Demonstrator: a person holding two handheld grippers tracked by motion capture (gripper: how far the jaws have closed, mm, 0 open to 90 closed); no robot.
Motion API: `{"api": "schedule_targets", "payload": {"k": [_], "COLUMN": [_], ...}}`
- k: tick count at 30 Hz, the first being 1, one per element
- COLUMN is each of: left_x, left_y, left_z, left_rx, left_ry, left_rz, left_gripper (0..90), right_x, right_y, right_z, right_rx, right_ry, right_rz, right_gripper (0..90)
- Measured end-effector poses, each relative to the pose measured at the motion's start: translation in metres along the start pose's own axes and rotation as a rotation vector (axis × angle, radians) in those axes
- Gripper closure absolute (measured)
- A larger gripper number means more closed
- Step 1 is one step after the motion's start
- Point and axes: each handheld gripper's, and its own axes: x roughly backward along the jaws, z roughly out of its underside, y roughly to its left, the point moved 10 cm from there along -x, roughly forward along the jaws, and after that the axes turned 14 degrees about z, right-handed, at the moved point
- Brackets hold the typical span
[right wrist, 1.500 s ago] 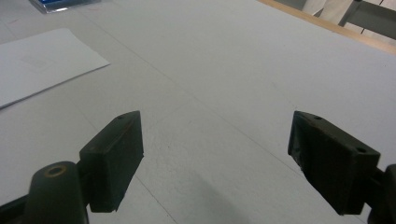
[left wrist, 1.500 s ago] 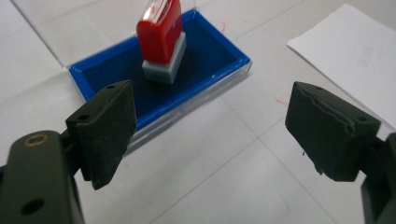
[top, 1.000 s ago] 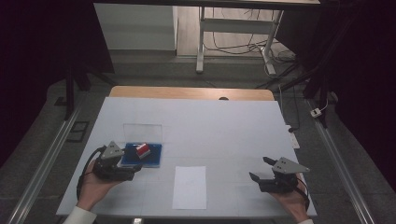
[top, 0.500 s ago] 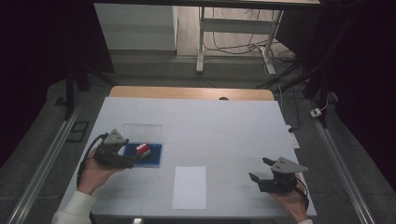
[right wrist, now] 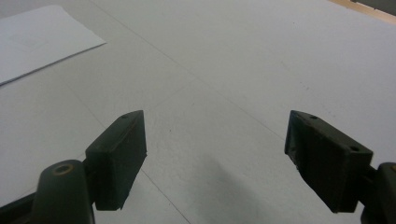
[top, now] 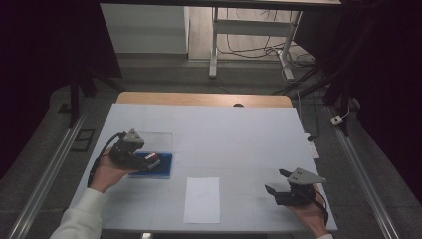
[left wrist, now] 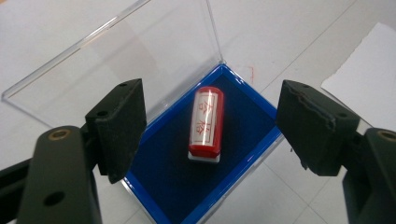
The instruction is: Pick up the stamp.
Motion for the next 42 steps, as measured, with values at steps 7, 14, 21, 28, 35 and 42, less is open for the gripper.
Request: {"api": "schedule_targets", "payload": {"k": [7, 14, 21, 28, 35, 42], "left_x": [-0.009, -0.016, -0.023, -0.027, -0.027, -0.025], "left_y": [0.001, 0.005, 0.007, 0.008, 0.009, 0.011], "left_z": [0.002, 0.005, 0.009, 0.011, 0.012, 0.012], "left_rx": [-0.005, -0.001, 0.008, 0.013, 0.016, 0.022], "left_ry": [0.048, 0.086, 0.117, 0.131, 0.137, 0.134], "left_rz": [0.02, 0.045, 0.067, 0.083, 0.08, 0.078], "left_gripper": [30.0, 39.5, 50.0, 56.2, 63.2, 68.7], "right_x": [-0.001, -0.001, -0.002, -0.002, -0.002, -0.003], "right_y": [0.001, 0.0, 0.0, -0.001, -0.001, 0.0], "right_z": [0.002, 0.002, 0.003, 0.003, 0.004, 0.005], "right_rx": [0.004, 0.008, 0.006, 0.005, 0.009, 0.013], "right_ry": [0.01, 0.015, 0.017, 0.019, 0.023, 0.029], "right_rz": [-0.002, 0.001, 0.003, 0.004, 0.006, 0.006], "right_gripper": [20.5, 20.6, 20.6, 20.7, 20.8, 21.0]}}
